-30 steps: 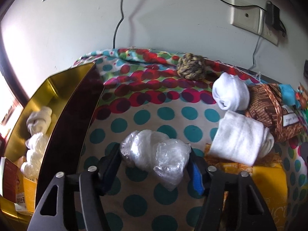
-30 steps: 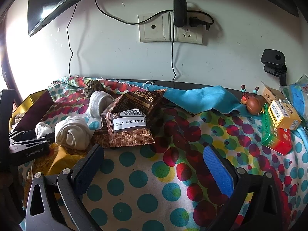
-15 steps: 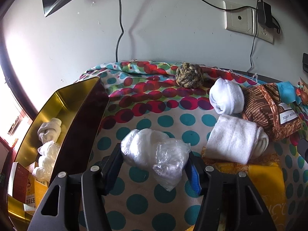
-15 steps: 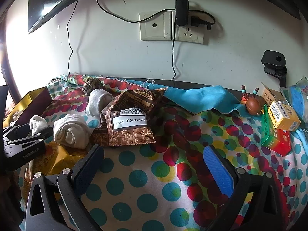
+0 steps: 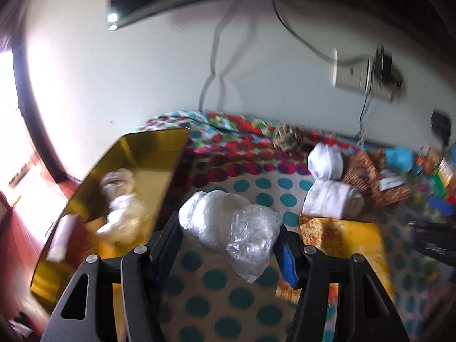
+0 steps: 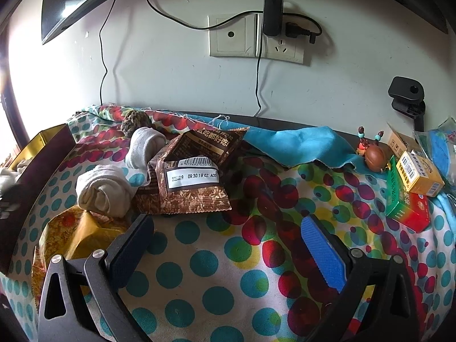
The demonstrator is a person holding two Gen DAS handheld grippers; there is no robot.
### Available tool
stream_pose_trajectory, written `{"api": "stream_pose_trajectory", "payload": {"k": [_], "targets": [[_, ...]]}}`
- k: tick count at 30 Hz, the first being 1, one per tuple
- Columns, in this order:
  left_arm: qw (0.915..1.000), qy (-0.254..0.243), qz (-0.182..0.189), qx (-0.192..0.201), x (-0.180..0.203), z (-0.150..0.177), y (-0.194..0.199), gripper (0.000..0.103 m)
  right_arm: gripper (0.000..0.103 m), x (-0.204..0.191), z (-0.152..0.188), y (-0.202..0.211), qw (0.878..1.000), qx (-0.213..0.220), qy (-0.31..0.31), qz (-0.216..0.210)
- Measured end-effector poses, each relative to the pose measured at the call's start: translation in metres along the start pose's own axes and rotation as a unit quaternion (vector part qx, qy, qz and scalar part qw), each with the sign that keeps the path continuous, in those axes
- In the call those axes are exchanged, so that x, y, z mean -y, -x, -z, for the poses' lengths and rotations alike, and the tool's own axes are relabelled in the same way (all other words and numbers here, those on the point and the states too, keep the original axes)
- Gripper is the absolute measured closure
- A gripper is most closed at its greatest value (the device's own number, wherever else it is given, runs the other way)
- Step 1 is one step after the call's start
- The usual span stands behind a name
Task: Organize objects
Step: 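Carry the plastic bag bundle into the gold tin and open the left gripper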
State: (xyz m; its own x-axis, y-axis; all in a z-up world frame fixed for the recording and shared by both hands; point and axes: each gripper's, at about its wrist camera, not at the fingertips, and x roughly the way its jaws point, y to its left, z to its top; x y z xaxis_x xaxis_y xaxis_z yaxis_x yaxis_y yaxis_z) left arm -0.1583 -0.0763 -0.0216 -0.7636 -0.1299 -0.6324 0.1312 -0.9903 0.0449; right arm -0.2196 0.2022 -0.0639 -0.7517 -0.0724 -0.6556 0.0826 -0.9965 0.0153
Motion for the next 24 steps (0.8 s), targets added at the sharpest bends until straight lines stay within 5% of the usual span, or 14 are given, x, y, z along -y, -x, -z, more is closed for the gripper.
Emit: {"api": "stream_pose_trajectory", "payload": {"k": [4, 10, 24], "targets": [[0.9995, 0.016, -0.016, 0.021, -0.038, 0.01, 0.047, 0.042, 0.0, -0.002, 0.0, 0.0, 1.0, -0.001, 0.005, 0.001], [0.9975, 0.044, -0.053, -0.012, -0.098, 0.031, 0.066, 0.042, 0.0, -0.007, -0.001, 0.001, 1.0, 0.002, 0.013, 0.0], [0.9924, 0.05, -0.089, -0.068, -0.128, 0.043, 0.015, 0.042, 0.0, -0.007, -0.001, -0.001, 1.0, -0.004, 0.014, -0.001]]}}
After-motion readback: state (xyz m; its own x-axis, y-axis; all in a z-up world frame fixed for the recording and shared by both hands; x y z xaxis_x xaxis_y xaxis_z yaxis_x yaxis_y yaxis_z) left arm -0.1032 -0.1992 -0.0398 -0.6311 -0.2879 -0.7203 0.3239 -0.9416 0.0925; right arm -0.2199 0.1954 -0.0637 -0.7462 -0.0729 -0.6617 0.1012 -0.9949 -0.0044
